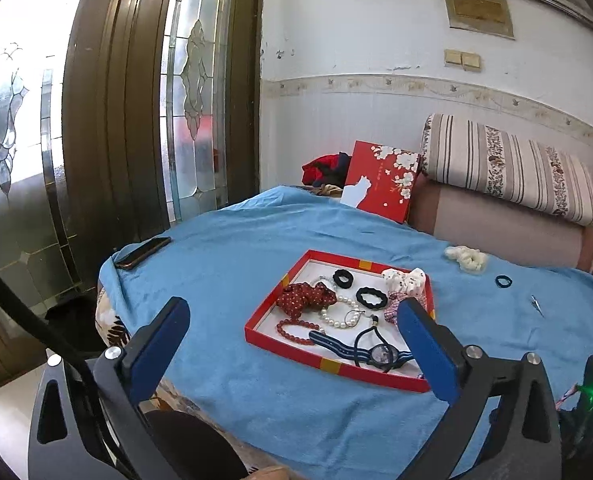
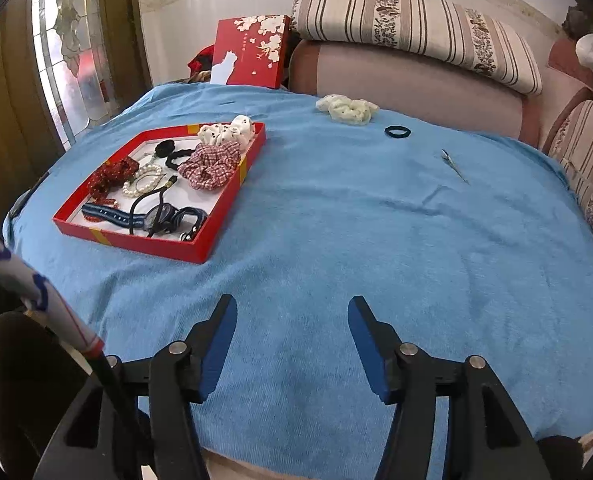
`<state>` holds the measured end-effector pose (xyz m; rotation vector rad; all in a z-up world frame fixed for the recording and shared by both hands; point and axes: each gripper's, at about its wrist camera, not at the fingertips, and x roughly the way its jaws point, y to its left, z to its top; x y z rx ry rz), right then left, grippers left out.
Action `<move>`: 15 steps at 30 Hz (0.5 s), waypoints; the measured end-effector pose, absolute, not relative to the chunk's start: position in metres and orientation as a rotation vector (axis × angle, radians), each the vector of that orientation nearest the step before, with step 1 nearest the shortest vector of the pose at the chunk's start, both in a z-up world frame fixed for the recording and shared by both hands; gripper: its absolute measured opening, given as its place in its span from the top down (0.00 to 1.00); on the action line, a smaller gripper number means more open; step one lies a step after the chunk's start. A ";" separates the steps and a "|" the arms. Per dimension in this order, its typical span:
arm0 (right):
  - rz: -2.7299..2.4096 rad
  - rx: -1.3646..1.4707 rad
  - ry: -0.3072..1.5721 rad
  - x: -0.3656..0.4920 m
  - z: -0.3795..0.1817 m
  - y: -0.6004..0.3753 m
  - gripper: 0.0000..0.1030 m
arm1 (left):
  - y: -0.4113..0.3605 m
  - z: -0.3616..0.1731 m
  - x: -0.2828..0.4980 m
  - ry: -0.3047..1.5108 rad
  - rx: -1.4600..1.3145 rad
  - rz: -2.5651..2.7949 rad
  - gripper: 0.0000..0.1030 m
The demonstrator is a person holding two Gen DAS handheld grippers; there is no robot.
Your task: Organize jewelry
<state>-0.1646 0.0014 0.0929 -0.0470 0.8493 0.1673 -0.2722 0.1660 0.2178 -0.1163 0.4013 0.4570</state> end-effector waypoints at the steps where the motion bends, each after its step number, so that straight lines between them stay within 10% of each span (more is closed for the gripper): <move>1: 0.171 -0.051 0.850 -0.166 0.092 0.003 0.40 | 0.165 0.217 -0.272 0.406 -0.116 0.446 0.00; 15: 0.166 -0.064 0.874 -0.169 0.082 0.003 0.38 | 0.135 0.185 -0.249 0.575 0.006 0.386 0.00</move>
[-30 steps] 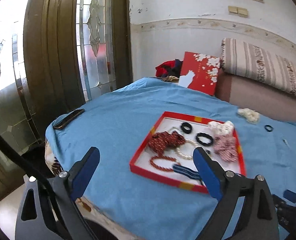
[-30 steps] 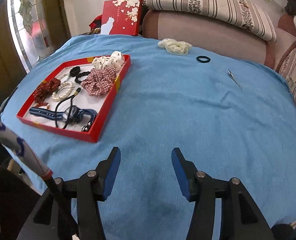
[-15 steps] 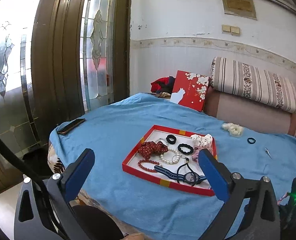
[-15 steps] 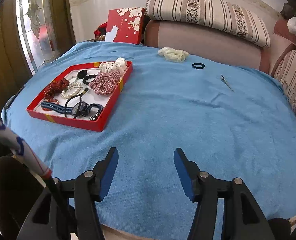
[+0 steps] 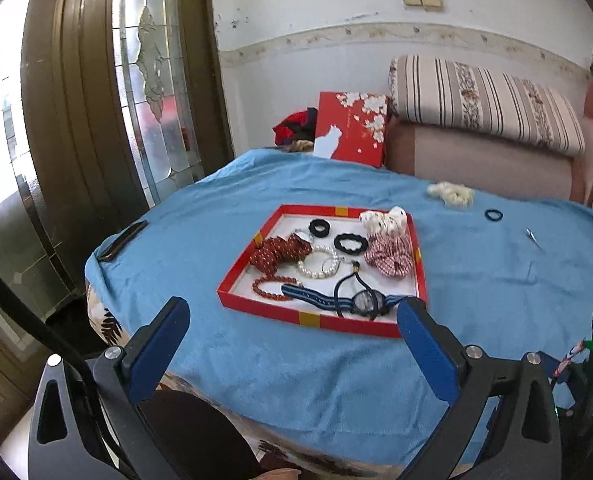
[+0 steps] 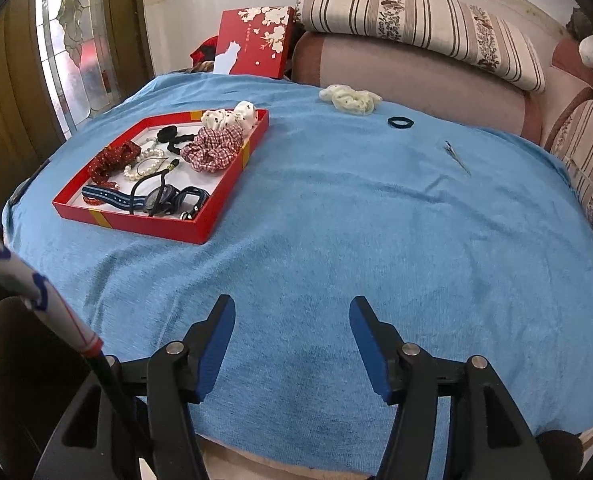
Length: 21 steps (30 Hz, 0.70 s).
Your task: Organize jewelry
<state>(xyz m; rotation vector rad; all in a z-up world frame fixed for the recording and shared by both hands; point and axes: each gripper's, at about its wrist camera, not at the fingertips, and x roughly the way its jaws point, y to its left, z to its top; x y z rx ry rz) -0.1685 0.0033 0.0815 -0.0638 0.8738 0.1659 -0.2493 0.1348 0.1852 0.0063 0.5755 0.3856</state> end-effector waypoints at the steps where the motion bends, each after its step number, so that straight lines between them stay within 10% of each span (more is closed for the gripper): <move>1: 0.166 -0.067 0.876 -0.168 0.081 0.004 0.38 | 0.134 0.184 -0.248 0.581 0.010 0.386 0.00; 21: 0.157 -0.119 0.907 -0.166 0.072 0.021 0.37 | 0.153 0.161 -0.236 0.688 -0.065 0.341 0.00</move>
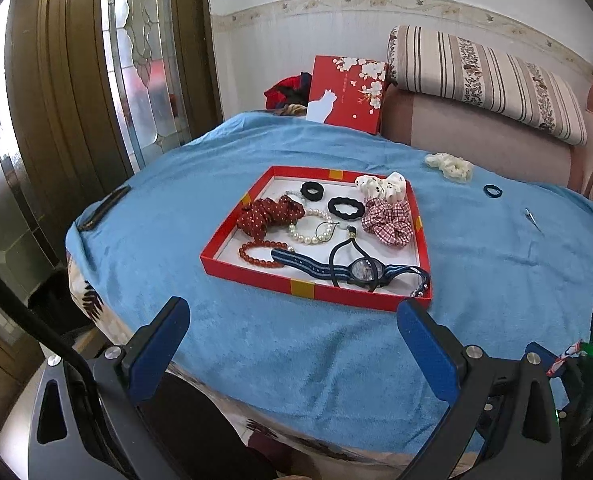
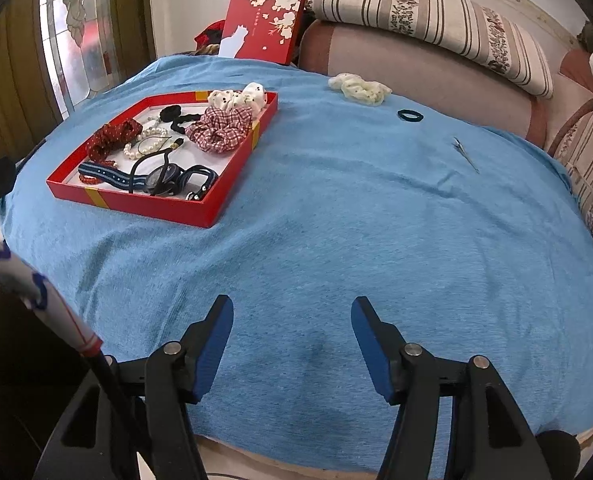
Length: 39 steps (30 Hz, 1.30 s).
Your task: Organize jewelry
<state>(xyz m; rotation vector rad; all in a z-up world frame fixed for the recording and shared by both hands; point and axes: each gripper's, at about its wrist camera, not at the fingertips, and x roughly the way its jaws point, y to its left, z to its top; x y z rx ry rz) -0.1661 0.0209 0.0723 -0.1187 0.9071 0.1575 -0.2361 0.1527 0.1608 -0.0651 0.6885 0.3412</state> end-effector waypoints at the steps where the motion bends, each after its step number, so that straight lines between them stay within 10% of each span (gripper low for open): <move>1: 0.158 -0.123 0.906 -0.166 0.073 0.022 0.37 | 0.153 0.160 -0.236 0.691 -0.069 0.338 0.00; 39: 0.173 -0.209 0.822 -0.143 0.106 0.058 0.33 | 0.189 0.122 -0.218 0.833 -0.179 0.374 0.00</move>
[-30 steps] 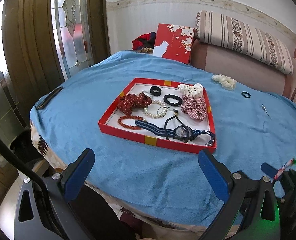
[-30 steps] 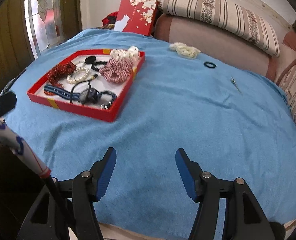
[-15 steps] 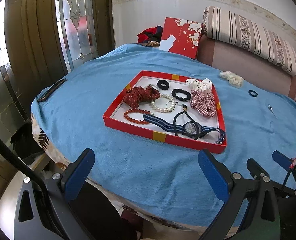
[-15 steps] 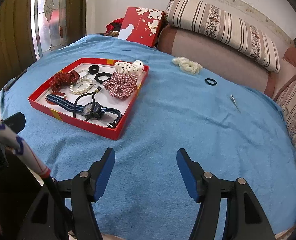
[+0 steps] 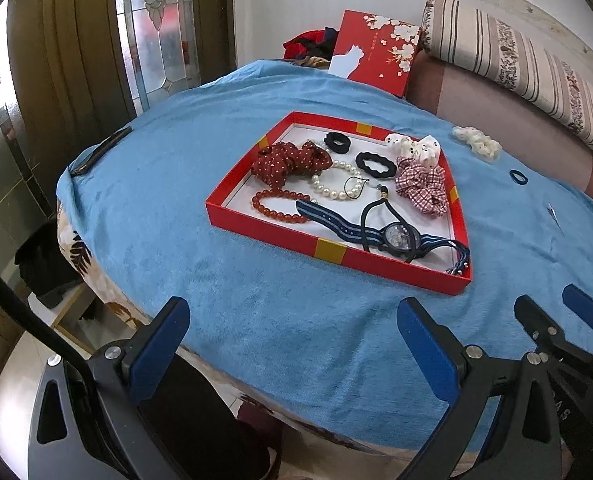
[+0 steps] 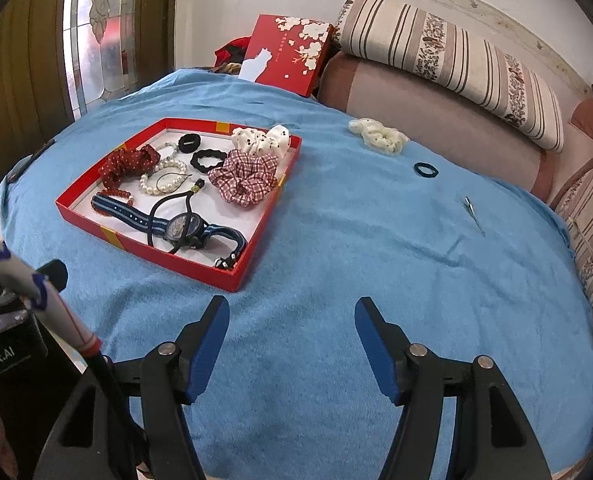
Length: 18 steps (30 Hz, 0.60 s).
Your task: Organize jewelry
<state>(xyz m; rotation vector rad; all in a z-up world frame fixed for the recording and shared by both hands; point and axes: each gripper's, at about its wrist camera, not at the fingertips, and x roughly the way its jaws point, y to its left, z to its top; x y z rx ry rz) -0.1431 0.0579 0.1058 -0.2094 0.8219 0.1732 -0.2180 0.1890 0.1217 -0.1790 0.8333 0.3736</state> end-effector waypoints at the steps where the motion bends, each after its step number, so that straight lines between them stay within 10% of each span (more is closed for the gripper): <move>1: 0.175 -0.211 0.821 -0.142 0.106 0.059 0.33 | 0.189 0.121 -0.218 0.835 -0.178 0.373 0.00; 18: 0.194 -0.220 0.842 -0.138 0.098 0.063 0.32 | 0.196 0.117 -0.215 0.856 -0.199 0.372 0.00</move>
